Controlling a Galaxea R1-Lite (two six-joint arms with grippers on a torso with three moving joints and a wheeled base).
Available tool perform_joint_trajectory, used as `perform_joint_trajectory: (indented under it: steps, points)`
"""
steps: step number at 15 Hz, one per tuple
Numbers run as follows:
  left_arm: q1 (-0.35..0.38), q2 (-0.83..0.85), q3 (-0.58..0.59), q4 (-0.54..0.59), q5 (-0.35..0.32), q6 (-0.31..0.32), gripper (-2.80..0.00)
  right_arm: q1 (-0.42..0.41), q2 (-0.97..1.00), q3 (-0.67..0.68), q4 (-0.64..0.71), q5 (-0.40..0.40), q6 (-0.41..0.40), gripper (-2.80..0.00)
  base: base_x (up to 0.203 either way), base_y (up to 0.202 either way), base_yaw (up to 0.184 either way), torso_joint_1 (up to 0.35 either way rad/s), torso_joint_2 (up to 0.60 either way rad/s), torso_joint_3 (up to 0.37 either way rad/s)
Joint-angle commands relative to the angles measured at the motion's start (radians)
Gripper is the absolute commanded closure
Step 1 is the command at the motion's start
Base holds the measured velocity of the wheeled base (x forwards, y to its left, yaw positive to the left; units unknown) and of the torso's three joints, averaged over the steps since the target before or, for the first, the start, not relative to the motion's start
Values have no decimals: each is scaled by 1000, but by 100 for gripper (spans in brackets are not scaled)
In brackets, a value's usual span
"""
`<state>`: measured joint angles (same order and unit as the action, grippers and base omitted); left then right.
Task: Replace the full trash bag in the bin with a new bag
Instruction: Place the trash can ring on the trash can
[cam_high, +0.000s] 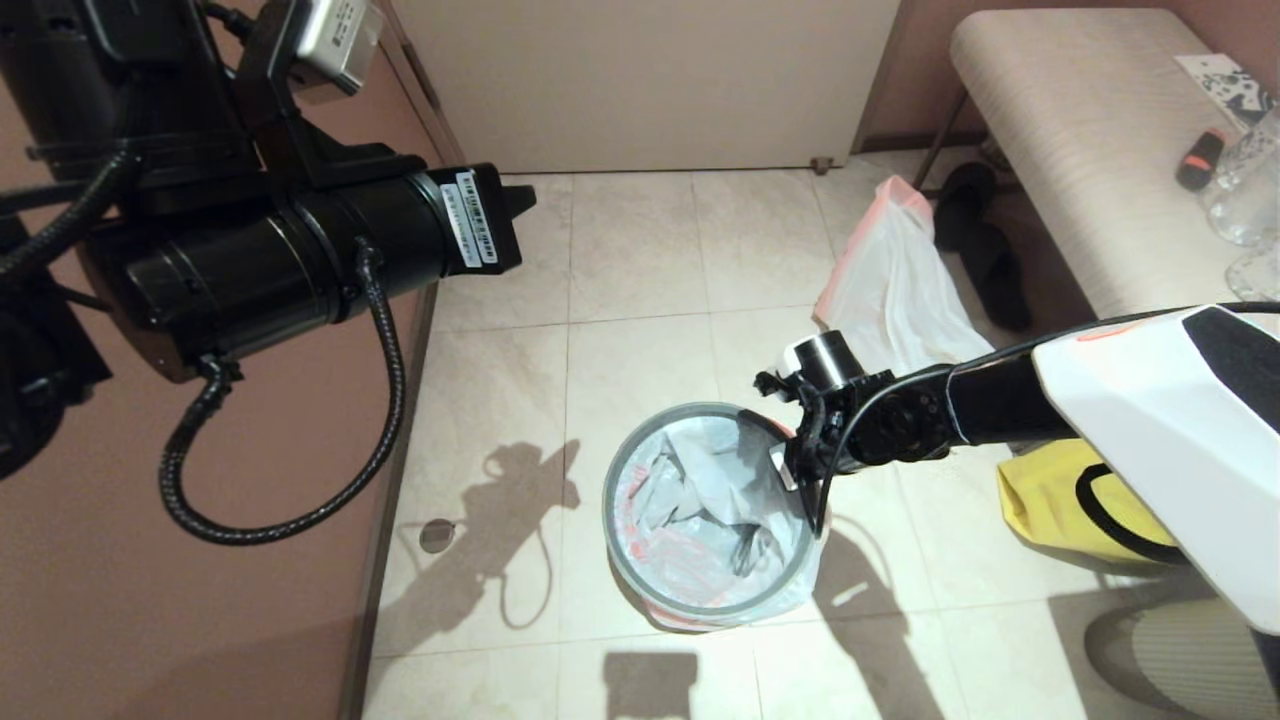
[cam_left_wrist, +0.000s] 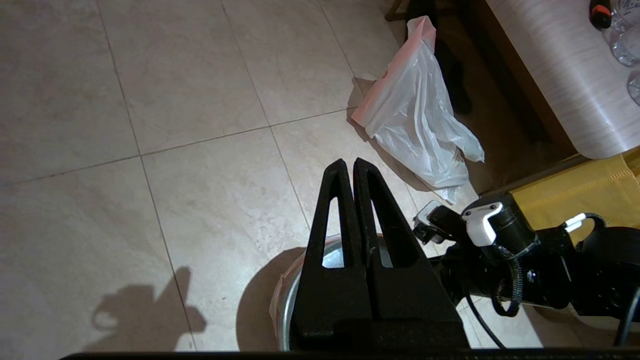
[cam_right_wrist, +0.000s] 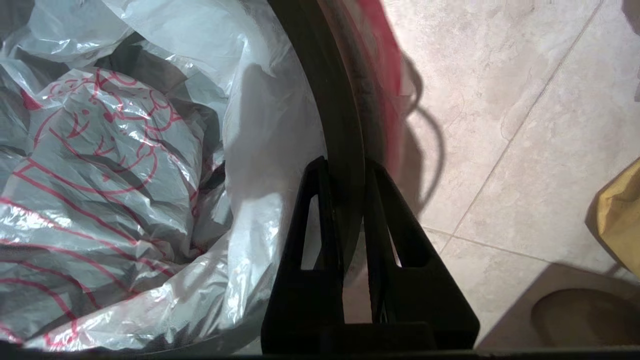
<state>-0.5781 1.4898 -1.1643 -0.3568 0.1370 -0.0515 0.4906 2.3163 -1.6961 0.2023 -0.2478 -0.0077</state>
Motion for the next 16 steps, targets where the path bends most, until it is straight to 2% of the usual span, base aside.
perform_joint_trajectory:
  steps: [1,8,13,16]
  points:
    - [1,1,-2,-2,1,-1,0,3,35,-44,29,-2,0,0,0,0,0,0,0,0]
    - [3,1,-2,-2,0,-1,0,27,-2,-54,36,-32,-20,0,0,0,0,0,0,0]
    - [13,0,-9,-2,0,-1,0,44,-109,25,74,-57,-16,0,0,0,0,0,0,0]
    - [13,1,-8,-2,0,-1,0,26,-111,39,74,-68,-12,0,0,0,0,0,0,0]
